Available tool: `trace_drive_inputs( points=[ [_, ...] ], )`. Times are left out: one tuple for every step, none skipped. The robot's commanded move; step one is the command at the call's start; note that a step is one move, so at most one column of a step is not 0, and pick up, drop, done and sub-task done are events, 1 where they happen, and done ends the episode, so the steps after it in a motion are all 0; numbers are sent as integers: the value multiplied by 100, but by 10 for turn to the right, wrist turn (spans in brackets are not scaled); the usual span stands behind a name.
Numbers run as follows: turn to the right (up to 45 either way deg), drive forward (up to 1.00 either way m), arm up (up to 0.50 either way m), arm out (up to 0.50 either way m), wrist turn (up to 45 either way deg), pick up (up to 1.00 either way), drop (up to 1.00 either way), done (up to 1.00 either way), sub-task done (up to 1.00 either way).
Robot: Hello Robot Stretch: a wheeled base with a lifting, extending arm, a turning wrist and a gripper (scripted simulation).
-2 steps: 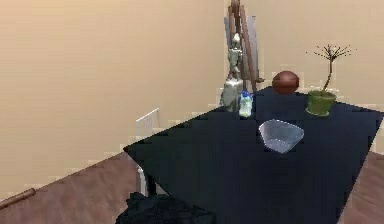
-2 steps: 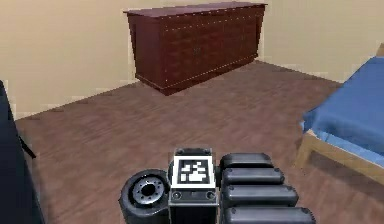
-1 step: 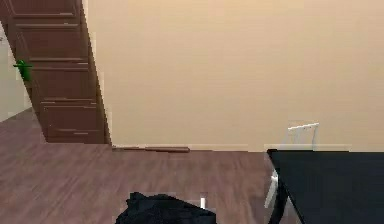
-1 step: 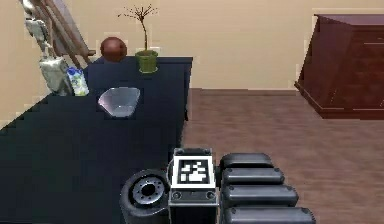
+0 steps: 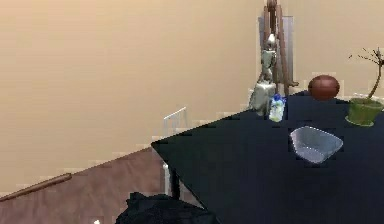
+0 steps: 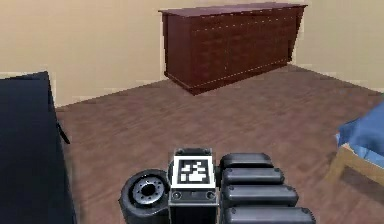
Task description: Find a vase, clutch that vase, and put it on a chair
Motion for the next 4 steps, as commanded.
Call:
trace_drive_inputs(
  points=[
    [-300,0,0,0,0,0,0,0,0],
    [240,0,0,0,0,0,0,0,0],
    [-210,0,0,0,0,0,0,0,0],
    [30,0,0,0,0,0,0,0,0]
  ],
)
